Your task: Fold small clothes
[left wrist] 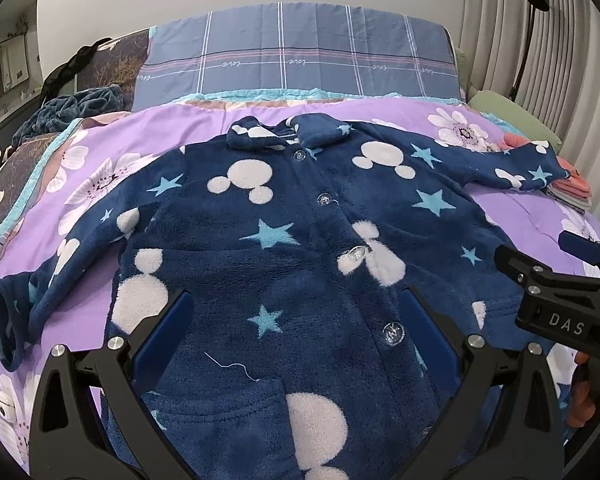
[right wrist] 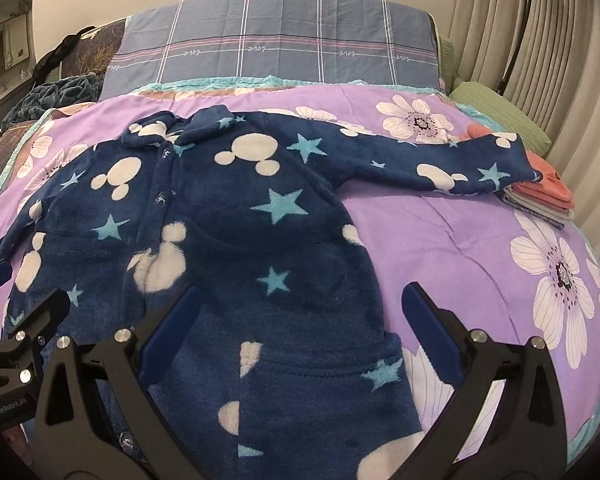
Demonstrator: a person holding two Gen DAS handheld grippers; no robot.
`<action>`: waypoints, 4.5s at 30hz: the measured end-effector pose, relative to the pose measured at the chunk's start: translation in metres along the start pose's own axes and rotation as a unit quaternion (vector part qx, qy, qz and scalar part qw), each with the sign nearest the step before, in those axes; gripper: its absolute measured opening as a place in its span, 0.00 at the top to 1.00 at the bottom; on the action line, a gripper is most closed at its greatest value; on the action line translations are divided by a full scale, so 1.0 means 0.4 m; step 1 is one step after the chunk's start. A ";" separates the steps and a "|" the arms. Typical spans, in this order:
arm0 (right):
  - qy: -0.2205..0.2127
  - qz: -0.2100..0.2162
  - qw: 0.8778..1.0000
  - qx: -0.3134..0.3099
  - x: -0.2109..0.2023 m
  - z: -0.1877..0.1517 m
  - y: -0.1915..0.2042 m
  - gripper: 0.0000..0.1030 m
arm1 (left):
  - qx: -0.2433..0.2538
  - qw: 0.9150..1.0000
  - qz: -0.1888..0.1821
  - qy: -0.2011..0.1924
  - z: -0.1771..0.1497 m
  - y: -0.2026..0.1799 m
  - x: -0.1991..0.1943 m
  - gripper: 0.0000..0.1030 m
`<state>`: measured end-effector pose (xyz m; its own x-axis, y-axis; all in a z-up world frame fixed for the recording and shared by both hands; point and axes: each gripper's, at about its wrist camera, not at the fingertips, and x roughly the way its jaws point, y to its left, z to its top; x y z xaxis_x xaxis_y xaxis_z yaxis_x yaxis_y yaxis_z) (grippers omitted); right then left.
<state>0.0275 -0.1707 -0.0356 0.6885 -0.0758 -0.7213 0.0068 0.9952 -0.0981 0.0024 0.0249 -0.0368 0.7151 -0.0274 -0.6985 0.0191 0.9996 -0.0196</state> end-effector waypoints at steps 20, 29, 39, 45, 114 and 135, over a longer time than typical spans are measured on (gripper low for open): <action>-0.004 0.009 1.000 -0.011 0.002 0.002 0.019 0.02 | -0.033 0.999 -0.019 0.005 0.002 0.030 0.008 0.01; -0.022 0.008 1.000 -0.006 -0.008 0.006 0.013 0.02 | -0.030 0.999 -0.026 0.003 0.004 0.028 0.001 0.01; -0.011 0.020 1.000 0.001 -0.001 0.003 0.013 0.02 | -0.033 0.999 -0.008 0.006 0.007 0.029 0.002 0.01; -0.012 0.022 1.000 0.001 0.000 0.001 0.013 0.02 | -0.028 0.999 -0.022 0.000 0.004 0.030 -0.002 0.01; 0.006 0.028 0.999 -0.031 0.071 -0.007 0.002 0.02 | -0.084 0.992 -0.095 -0.025 0.412 0.270 0.024 0.89; 0.041 0.206 0.977 0.040 0.185 0.117 -0.097 0.06 | 0.016 0.996 0.082 0.041 0.108 0.315 0.155 0.12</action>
<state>0.1123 -0.2118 -0.0530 0.5845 0.3300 -0.7412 -0.1995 0.9440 0.2629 0.0795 0.1493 -0.0516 0.6507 0.1381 -0.7466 -0.0700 0.9900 0.1221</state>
